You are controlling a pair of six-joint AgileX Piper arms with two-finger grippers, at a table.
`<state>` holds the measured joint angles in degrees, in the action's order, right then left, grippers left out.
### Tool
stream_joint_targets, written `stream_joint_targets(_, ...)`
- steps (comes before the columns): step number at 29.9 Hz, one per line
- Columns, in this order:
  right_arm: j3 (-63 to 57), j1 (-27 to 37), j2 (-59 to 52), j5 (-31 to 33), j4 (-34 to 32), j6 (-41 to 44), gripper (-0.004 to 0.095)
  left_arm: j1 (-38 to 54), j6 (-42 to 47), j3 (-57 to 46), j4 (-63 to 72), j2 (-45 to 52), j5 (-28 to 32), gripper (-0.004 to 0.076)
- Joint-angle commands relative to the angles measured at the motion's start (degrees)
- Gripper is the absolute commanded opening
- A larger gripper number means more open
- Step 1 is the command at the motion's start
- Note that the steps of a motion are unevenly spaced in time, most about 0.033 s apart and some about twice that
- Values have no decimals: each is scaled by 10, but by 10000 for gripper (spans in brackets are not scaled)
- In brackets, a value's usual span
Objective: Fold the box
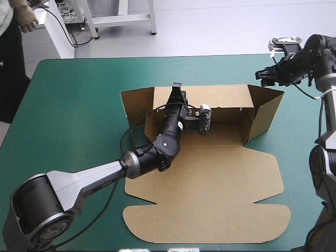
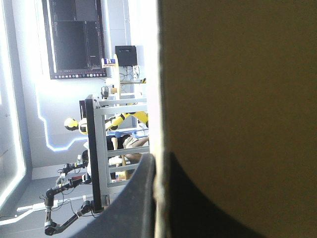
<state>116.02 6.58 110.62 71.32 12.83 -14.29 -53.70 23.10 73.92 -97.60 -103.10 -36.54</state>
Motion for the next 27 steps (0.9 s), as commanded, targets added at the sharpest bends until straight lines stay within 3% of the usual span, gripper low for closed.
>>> stream_joint_targets(1, 16, 3, -31, 2, 14, -15, 532, -4, 5, 9, 1, 19, 4, -8)
stream_joint_targets(8, 7, 3, -33, 3, 28, -16, 532, -4, 3, 9, 1, 19, 2, -8)
stream_joint_targets(20, -138, 7, -117, -2, 39, -78, 532, -4, 3, 9, 5, 19, -8, -8)
stream_joint_targets(27, -245, 39, -177, -43, 159, -157, 532, -4, 3, 9, 8, 19, -13, -8)
